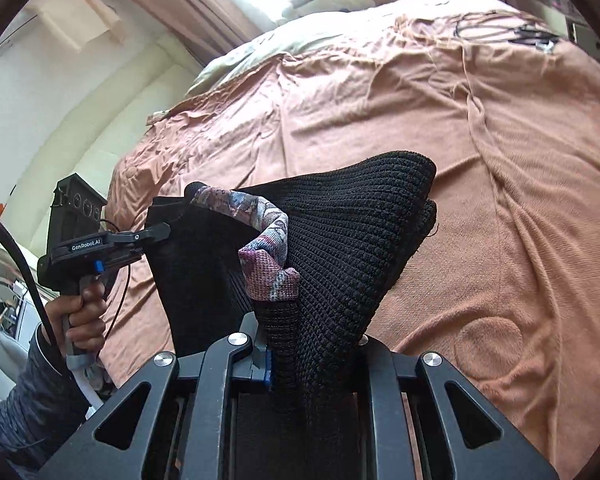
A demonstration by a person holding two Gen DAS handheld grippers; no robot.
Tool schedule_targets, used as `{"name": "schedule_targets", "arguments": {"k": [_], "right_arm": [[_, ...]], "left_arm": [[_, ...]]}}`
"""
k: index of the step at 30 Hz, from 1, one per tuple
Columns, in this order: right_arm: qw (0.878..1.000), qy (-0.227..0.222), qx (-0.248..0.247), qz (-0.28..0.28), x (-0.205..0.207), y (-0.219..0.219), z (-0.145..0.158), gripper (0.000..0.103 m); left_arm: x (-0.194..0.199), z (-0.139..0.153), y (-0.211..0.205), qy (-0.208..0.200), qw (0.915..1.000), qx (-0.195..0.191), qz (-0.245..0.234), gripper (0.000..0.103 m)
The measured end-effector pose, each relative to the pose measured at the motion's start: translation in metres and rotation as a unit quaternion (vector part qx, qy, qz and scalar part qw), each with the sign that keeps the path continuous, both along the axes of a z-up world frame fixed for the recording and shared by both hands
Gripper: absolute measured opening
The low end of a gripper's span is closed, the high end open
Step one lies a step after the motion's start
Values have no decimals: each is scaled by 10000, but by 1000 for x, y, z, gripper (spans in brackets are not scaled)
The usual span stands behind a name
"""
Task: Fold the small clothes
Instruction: 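Close both tools on the folded shirt's end and lift it off the bed, then carry the lifted shirt with both tools toward the stack of folded clothes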
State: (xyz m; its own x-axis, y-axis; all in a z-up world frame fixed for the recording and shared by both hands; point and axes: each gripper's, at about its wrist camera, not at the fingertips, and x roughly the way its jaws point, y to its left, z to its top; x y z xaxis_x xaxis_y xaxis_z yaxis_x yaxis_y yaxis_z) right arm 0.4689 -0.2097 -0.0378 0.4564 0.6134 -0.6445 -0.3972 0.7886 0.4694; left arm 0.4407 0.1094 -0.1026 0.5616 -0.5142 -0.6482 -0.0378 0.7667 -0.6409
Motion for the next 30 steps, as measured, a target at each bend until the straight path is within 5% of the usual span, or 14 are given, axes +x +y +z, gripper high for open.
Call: {"name": "schedule_targets", "arguments": {"k": [30], "right_arm": [[9902, -1311, -217, -422, -196, -66, 114, 13]], "left_arm": [[-131, 140, -56, -1249, 9920, 98, -184, 9]]}}
